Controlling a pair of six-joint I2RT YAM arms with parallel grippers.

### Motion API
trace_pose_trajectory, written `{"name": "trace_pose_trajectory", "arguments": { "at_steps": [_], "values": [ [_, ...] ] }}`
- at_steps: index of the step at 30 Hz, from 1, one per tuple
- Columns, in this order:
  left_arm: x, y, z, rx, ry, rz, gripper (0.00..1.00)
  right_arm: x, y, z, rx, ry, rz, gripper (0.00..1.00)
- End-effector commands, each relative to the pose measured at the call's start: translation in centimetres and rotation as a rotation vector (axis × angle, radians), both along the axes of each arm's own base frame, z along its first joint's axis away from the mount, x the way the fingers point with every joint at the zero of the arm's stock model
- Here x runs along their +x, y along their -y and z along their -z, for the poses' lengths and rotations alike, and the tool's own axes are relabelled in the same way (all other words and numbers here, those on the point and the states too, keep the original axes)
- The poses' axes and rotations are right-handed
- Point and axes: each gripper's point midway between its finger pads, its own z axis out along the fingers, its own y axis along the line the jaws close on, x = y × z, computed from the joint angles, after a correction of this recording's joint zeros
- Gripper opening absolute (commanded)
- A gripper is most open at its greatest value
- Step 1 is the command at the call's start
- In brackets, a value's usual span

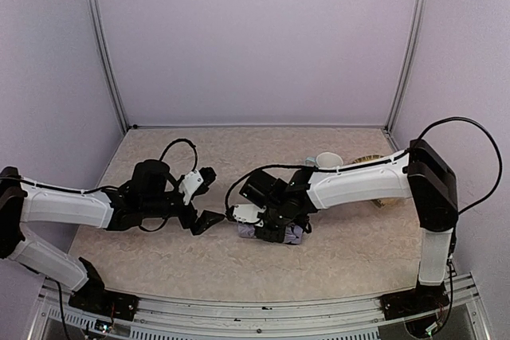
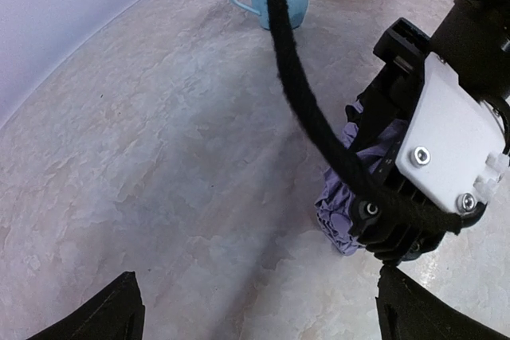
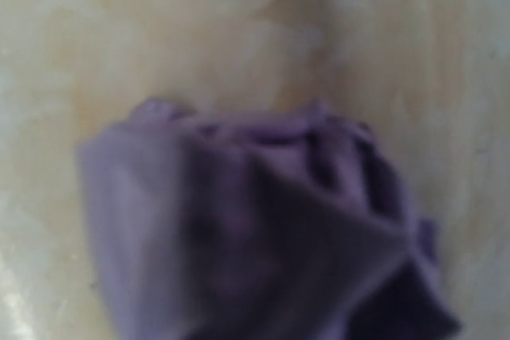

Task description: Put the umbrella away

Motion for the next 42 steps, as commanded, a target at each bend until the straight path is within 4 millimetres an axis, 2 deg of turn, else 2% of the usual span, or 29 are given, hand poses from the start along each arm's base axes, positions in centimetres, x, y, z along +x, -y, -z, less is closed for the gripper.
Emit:
{"name": "trace_pose_trajectory", "arguments": {
  "at_steps": [1, 4, 9, 12, 13, 18, 22, 26, 31, 33, 34, 35, 39, 42],
  "values": [
    [-0.3, 0.3, -0.6, -0.03, -0.005, 0.016, 0.99, -3.0, -0.2, -0.9, 0.051, -0.185, -0.028, 0.3],
    [-0.2, 0.3, -0.5, -0.028, -0.013, 0.016, 0.99, -5.0, -0.7, -3.3, 0.171, -0.35, -0.052, 0.26],
    [0.0, 0.4, -0.2, -0.026, -0.029, 0.012, 0.99, -9.0, -1.7, -8.7, 0.449, -0.698, -0.15, 0.19],
    [0.1, 0.5, -0.1, -0.027, -0.044, 0.015, 0.99, -11.0, -2.3, -11.3, 0.593, -0.878, -0.236, 0.23],
    [0.1, 0.6, 0.0, -0.027, -0.049, 0.017, 0.99, -11.0, -2.6, -11.2, 0.611, -0.911, -0.235, 0.23],
    [0.4, 0.7, 0.7, -0.023, -0.092, 0.013, 0.99, -7.2, -2.3, -6.3, 0.628, -1.044, -0.081, 0.24],
    [0.5, 0.7, 1.3, -0.024, -0.132, 0.013, 0.99, -2.6, -1.5, -2.4, 0.652, -1.08, 0.048, 0.24],
    [0.8, 0.8, 2.2, -0.011, -0.17, 0.005, 0.99, -0.1, -0.8, 0.7, 0.626, -1.072, 0.125, 0.36],
    [1.0, 1.3, 2.9, -0.002, -0.197, 0.016, 0.99, 1.8, 0.9, 4.1, 0.551, -0.995, 0.209, 0.63],
    [1.0, 1.5, 3.0, -0.001, -0.206, 0.02, 0.99, 2.2, 1.1, 4.1, 0.538, -0.961, 0.215, 0.89],
    [1.1, 1.6, 3.1, 0.001, -0.209, 0.022, 0.99, 2.5, 1.1, 3.9, 0.537, -0.938, 0.216, 0.96],
    [1.1, 1.6, 3.2, 0.004, -0.213, 0.022, 0.99, 2.9, 1.1, 3.6, 0.535, -0.911, 0.217, 1.0],
    [1.2, 1.7, 3.3, 0.01, -0.216, 0.023, 0.99, 5.3, 1.3, 1.5, 0.524, -0.753, 0.243, 1.0],
    [1.3, 1.7, 3.2, 0.007, -0.213, 0.019, 0.99, 7.2, 1.0, -2.0, 0.557, -0.641, 0.232, 1.0]
  ]
}}
